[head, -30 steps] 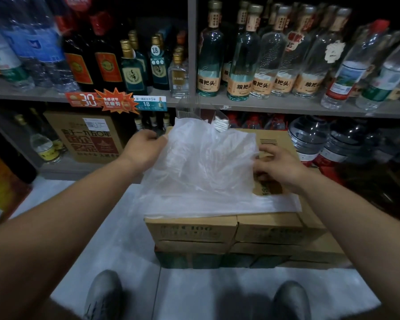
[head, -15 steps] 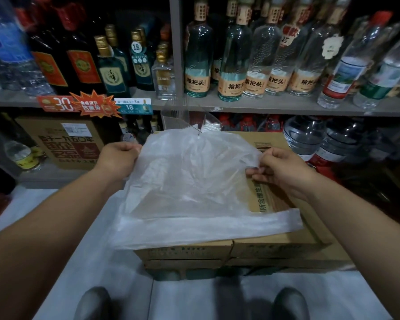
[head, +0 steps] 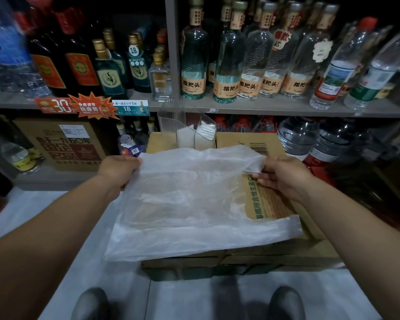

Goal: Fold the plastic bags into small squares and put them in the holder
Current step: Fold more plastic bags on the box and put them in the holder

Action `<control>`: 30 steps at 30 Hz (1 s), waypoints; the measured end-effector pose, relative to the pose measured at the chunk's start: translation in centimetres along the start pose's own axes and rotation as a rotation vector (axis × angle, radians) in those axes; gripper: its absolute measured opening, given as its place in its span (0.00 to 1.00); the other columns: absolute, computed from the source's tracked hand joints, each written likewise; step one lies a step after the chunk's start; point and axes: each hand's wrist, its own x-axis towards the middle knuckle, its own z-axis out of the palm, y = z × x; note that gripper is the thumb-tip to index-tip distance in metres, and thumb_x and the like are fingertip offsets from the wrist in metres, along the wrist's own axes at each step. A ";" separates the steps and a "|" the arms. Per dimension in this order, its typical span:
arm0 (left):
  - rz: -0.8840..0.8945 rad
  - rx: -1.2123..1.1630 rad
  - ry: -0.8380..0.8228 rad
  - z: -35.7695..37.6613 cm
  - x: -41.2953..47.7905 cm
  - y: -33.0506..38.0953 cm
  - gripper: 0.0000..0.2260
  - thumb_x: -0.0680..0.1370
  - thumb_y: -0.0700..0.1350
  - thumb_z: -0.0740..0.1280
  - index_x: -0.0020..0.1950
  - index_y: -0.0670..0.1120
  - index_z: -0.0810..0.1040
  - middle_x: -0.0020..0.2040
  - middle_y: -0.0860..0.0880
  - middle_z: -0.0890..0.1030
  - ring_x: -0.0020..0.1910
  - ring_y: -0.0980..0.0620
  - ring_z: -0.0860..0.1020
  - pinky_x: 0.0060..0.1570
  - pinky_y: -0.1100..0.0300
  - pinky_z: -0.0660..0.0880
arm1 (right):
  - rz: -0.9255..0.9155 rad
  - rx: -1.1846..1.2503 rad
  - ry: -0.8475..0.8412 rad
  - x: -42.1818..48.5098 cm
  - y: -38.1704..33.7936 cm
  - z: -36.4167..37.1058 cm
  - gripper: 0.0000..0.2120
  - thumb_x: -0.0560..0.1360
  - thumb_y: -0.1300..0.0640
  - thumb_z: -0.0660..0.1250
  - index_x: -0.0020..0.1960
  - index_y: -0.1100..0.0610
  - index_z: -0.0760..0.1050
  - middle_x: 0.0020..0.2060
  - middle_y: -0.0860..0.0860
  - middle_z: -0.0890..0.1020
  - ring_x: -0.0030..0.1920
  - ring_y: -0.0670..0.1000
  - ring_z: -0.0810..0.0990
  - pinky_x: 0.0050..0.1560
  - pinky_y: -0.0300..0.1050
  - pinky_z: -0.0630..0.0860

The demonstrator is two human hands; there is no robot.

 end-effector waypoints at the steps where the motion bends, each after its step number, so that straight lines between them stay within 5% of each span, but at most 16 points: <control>1: 0.002 0.004 -0.007 0.0 0.1 -0.1 0.06 0.78 0.43 0.74 0.42 0.47 0.81 0.36 0.43 0.77 0.30 0.47 0.72 0.34 0.60 0.69 | 0.000 0.005 0.029 0.1 0.2 0.1 0.07 0.79 0.62 0.70 0.54 0.64 0.77 0.40 0.60 0.85 0.32 0.51 0.84 0.30 0.39 0.81; 5: -0.029 0.000 0.029 -0.5 0.9 -0.7 0.07 0.79 0.40 0.72 0.41 0.46 0.79 0.39 0.42 0.79 0.34 0.46 0.75 0.36 0.59 0.76 | -0.070 -0.034 0.188 0.5 0.2 -0.3 0.02 0.77 0.67 0.71 0.49 0.63 0.79 0.44 0.59 0.83 0.35 0.52 0.82 0.33 0.40 0.83; 9: -0.076 -0.039 0.085 -0.6 1.5 -1.0 0.08 0.79 0.39 0.72 0.40 0.47 0.78 0.41 0.41 0.80 0.37 0.45 0.77 0.38 0.55 0.76 | -0.126 -0.243 0.365 1.2 0.1 -1.8 0.04 0.76 0.62 0.74 0.50 0.57 0.81 0.43 0.54 0.84 0.39 0.54 0.84 0.49 0.51 0.85; 15: 0.009 0.022 0.041 0.3 1.8 -0.8 0.08 0.80 0.41 0.71 0.41 0.46 0.77 0.38 0.43 0.77 0.36 0.45 0.74 0.38 0.58 0.73 | -0.131 -0.243 0.317 0.9 -0.4 -1.3 0.02 0.78 0.62 0.71 0.48 0.61 0.80 0.38 0.56 0.82 0.30 0.50 0.79 0.31 0.38 0.80; 20: 0.185 0.151 0.072 0.6 2.3 -1.1 0.10 0.79 0.41 0.72 0.38 0.47 0.76 0.36 0.50 0.78 0.41 0.47 0.75 0.45 0.57 0.72 | -0.135 -0.308 0.376 1.6 -0.4 -1.5 0.01 0.79 0.62 0.69 0.49 0.60 0.78 0.37 0.58 0.82 0.29 0.51 0.78 0.31 0.43 0.79; 23: 0.228 0.264 0.094 1.0 2.0 -0.7 0.05 0.79 0.46 0.71 0.48 0.45 0.78 0.45 0.46 0.80 0.48 0.42 0.79 0.49 0.55 0.74 | -0.212 -0.492 0.464 2.4 -0.3 -1.7 0.05 0.80 0.58 0.68 0.55 0.56 0.79 0.50 0.58 0.84 0.45 0.55 0.81 0.50 0.51 0.80; 26: 0.340 0.603 0.121 1.4 0.5 -0.3 0.21 0.80 0.52 0.67 0.68 0.43 0.71 0.66 0.38 0.72 0.66 0.36 0.71 0.66 0.45 0.71 | -0.381 -0.877 0.476 1.1 -0.1 0.1 0.19 0.80 0.52 0.64 0.69 0.55 0.72 0.66 0.57 0.75 0.68 0.59 0.69 0.67 0.56 0.69; 30: 0.682 1.007 -0.068 2.6 -2.4 -0.3 0.25 0.82 0.59 0.56 0.75 0.47 0.68 0.78 0.42 0.64 0.77 0.42 0.60 0.75 0.45 0.58 | -0.612 -1.098 0.124 -1.7 0.6 5.0 0.24 0.84 0.45 0.54 0.76 0.55 0.67 0.76 0.55 0.68 0.77 0.56 0.60 0.75 0.53 0.58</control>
